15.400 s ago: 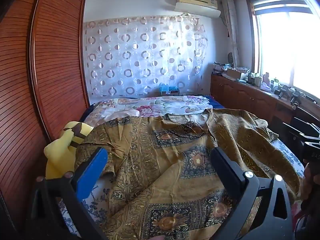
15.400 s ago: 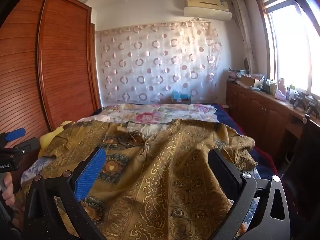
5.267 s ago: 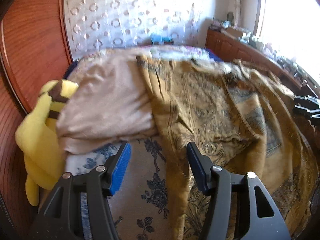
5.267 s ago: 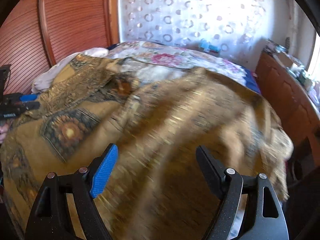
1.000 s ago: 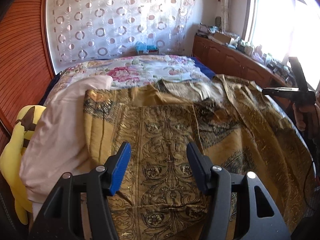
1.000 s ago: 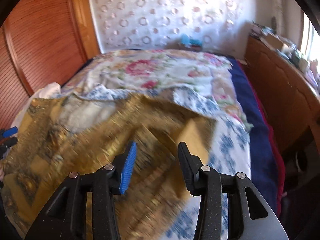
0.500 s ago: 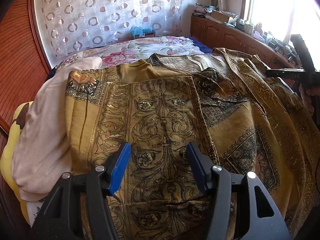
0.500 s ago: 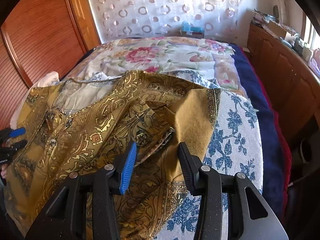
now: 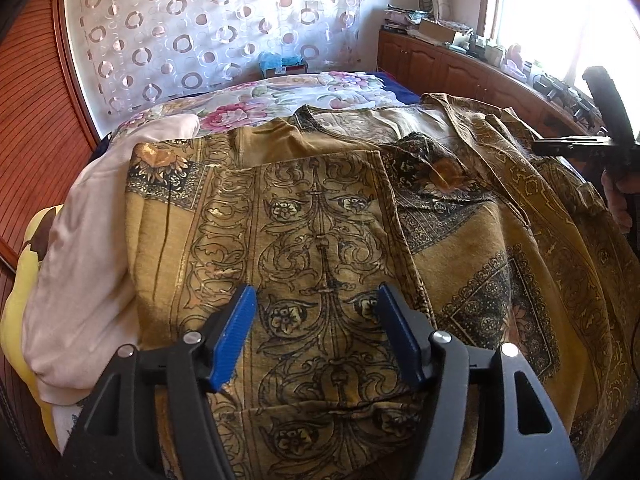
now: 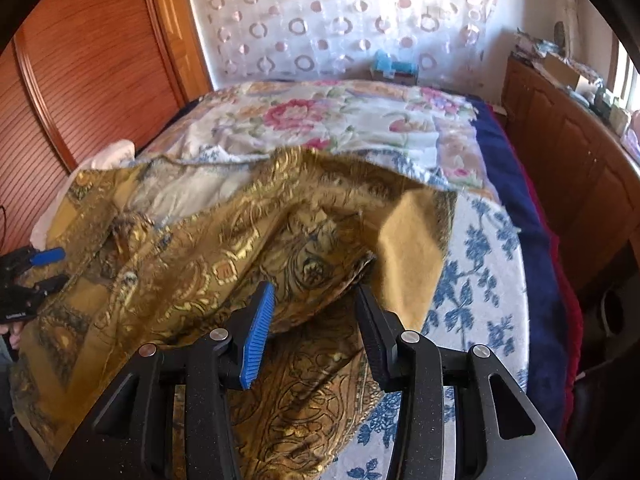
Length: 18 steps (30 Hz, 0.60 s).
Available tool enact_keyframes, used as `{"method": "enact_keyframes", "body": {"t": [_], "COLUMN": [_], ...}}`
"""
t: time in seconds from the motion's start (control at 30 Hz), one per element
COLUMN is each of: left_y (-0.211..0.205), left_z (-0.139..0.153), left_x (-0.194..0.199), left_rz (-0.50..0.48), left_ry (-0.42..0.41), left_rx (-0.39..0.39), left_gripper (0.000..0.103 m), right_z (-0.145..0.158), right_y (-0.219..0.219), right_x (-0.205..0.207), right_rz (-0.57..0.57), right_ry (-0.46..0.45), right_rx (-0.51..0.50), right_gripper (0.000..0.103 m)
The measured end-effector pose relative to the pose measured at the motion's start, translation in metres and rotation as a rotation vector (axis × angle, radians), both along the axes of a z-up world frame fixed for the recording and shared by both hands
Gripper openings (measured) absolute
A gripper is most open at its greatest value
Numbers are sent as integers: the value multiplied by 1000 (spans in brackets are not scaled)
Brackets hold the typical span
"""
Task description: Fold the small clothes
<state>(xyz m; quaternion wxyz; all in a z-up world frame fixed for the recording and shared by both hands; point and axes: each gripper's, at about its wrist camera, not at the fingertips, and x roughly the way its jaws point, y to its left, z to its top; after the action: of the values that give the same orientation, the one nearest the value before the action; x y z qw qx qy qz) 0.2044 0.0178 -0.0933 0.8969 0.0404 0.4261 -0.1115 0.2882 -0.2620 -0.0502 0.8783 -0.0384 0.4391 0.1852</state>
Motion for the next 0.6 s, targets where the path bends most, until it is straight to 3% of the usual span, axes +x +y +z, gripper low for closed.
{"method": "enact_keyframes", "body": {"t": [0.1, 0.2, 0.23, 0.33, 0.6], "left_y": [0, 0, 0, 0, 0], "left_z": [0, 0, 0, 0, 0], "left_x": [0, 0, 0, 0, 0], "left_rz": [-1, -1, 0, -1, -1], "left_ry": [0, 0, 0, 1, 1], "left_rx": [0, 0, 0, 0, 0], "left_gripper": [65, 66, 66, 66, 66], "right_z": [-10, -13, -13, -8, 18], "right_y": [1, 2, 2, 8, 60], "right_x": [6, 12, 15, 18, 14], "right_rz": [-5, -8, -3, 31, 199], "right_ry": [29, 33, 33, 30, -31], "right_rx": [2, 1, 3, 26, 59], "right_gripper": [40, 21, 8, 3, 2]}}
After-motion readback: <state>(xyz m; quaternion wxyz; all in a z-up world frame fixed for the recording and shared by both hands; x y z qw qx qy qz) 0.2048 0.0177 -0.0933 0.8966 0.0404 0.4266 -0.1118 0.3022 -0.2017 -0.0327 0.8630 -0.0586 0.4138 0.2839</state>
